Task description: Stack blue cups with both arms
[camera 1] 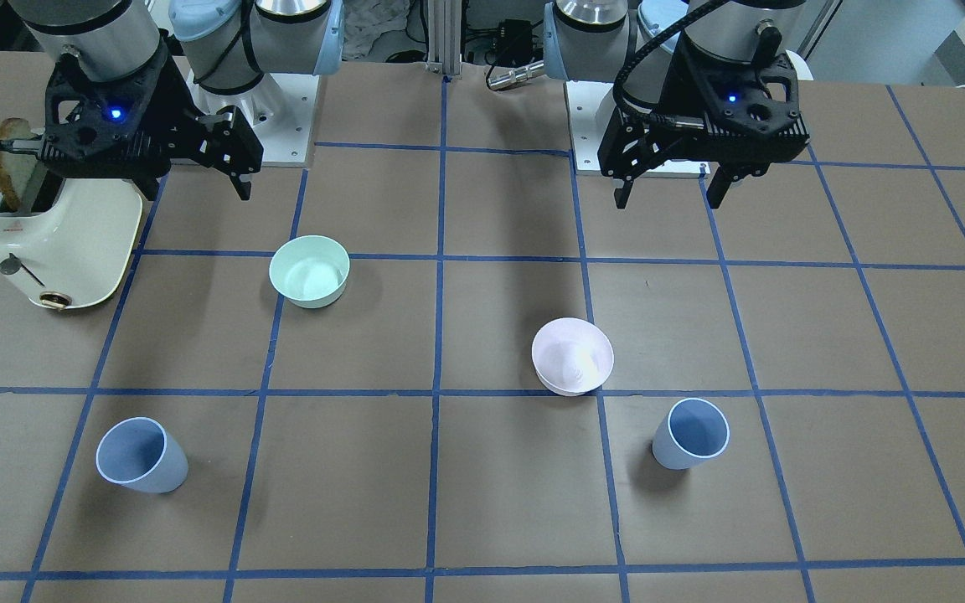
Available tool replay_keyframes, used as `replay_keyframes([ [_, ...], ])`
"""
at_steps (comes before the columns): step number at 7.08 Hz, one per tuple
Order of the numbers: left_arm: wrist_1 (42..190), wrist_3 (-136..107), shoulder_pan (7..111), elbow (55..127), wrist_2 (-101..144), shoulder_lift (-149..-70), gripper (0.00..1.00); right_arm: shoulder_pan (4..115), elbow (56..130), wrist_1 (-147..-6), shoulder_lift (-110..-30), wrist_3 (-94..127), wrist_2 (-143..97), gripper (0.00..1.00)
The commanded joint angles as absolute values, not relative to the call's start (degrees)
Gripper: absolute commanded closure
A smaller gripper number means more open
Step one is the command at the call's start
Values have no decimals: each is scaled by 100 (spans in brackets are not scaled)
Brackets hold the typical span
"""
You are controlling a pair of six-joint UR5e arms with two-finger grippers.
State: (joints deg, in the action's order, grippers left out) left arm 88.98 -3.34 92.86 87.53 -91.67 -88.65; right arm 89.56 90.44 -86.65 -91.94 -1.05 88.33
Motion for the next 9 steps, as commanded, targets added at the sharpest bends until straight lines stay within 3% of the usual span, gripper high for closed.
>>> replay_keyframes([
  [1, 8842, -317, 9177, 8754, -9158, -8938, 0, 8956, 9044, -8666, -9193, -105, 8833, 0],
  [4, 8519, -186, 8965, 8745, -9123, -9437, 0, 8886, 9027, -8936, -9002, -106, 8807, 0],
  [9, 6504, 1176, 8588, 8684, -9141, -11405, 0, 7842, 8834, -10623, -7553, -245, 8771, 0],
])
